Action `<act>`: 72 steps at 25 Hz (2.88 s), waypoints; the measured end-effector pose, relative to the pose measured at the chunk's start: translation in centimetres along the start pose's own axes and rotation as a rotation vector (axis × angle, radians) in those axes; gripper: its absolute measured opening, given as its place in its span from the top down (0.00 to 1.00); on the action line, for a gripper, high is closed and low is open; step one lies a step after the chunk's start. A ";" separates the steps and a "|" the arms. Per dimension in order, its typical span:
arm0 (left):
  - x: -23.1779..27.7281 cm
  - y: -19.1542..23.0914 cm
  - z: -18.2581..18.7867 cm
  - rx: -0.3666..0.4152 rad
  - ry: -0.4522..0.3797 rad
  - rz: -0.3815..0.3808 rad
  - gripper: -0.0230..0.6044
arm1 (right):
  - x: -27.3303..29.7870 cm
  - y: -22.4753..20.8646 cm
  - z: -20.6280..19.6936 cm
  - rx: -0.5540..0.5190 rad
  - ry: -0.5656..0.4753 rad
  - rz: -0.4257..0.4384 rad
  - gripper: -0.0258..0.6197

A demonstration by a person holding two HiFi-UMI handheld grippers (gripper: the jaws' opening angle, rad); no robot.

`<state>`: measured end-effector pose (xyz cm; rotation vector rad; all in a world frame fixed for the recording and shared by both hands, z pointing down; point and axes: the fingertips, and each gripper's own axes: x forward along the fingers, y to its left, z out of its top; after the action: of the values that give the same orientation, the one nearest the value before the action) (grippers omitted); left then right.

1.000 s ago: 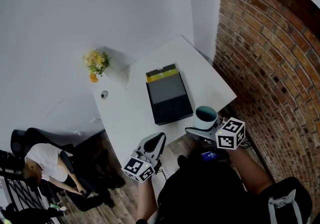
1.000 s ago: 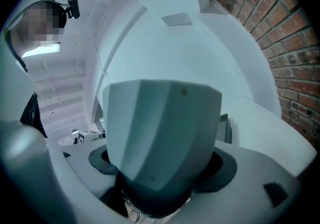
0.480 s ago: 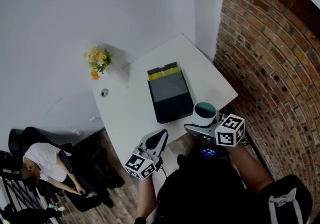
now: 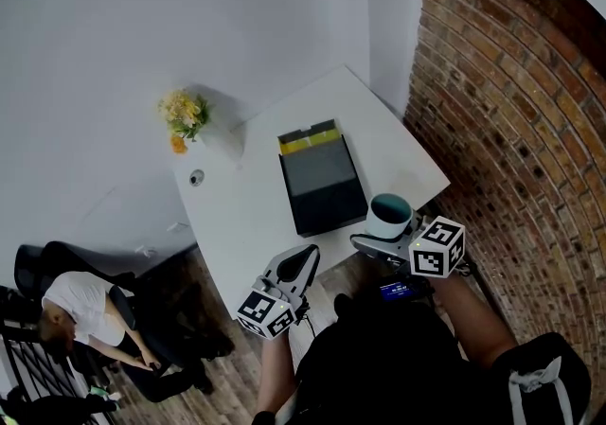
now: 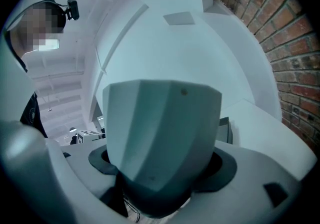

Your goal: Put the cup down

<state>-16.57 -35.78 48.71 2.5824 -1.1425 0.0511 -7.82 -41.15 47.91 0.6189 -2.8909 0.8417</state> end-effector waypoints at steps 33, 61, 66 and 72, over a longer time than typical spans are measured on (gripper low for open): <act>-2.2 4.8 -2.3 -0.086 0.033 0.141 0.95 | 15.0 -5.1 -2.9 0.025 0.156 0.089 0.34; -4.6 6.0 -2.4 -0.111 0.017 0.194 0.95 | 19.3 -6.0 -8.8 -0.697 0.357 -0.044 0.35; -4.9 5.5 -2.4 -0.109 0.017 0.194 0.95 | 18.5 -6.8 -9.9 -0.725 0.389 -0.093 0.39; -5.3 4.9 -2.3 -0.104 0.009 0.201 0.95 | 17.7 -6.9 -10.7 -0.742 0.461 -0.079 0.39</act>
<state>-23.55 -34.40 51.42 2.3678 -1.3608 0.0477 -21.83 -47.17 63.54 0.3801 -2.4511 -0.1217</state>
